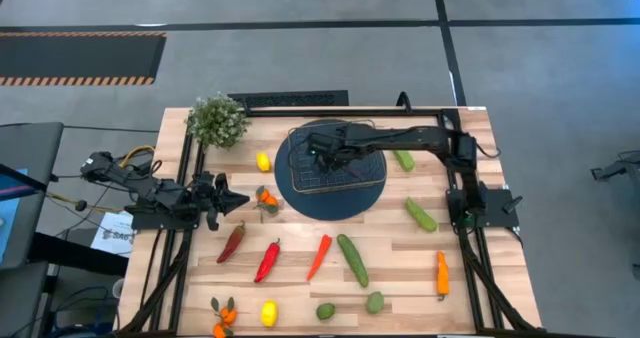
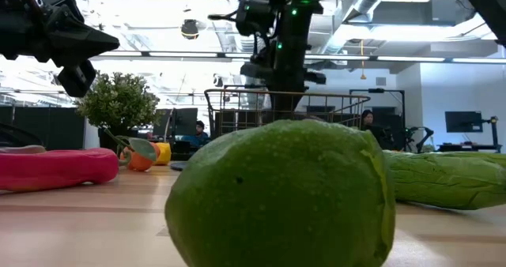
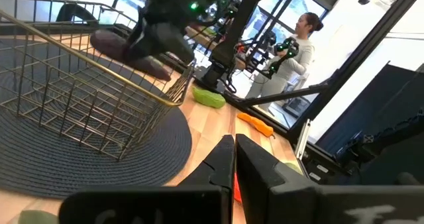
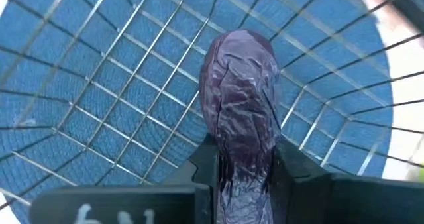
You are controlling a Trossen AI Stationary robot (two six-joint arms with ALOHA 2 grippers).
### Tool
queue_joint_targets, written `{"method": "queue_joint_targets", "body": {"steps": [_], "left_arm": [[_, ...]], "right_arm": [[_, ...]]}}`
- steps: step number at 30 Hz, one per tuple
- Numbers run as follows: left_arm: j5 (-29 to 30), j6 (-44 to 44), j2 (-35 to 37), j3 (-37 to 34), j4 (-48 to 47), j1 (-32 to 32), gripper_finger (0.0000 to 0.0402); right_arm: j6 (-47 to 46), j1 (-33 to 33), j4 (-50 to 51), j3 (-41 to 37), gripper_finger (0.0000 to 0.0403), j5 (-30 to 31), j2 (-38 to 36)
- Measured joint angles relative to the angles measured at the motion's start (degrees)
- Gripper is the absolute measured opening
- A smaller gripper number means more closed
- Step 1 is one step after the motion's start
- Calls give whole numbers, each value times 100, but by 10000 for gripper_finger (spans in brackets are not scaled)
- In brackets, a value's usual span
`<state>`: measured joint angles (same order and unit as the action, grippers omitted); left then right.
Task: Build produce basket
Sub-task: Put the eggplant into the basket
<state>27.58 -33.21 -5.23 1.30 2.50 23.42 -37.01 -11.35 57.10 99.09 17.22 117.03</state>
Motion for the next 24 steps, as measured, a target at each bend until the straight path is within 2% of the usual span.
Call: {"method": "queue_joint_targets", "body": {"steps": [24], "left_arm": [[-23,-2,0,0,-2,-1,0]], "right_arm": [[391,-42,183,2,79,-219,42]]}}
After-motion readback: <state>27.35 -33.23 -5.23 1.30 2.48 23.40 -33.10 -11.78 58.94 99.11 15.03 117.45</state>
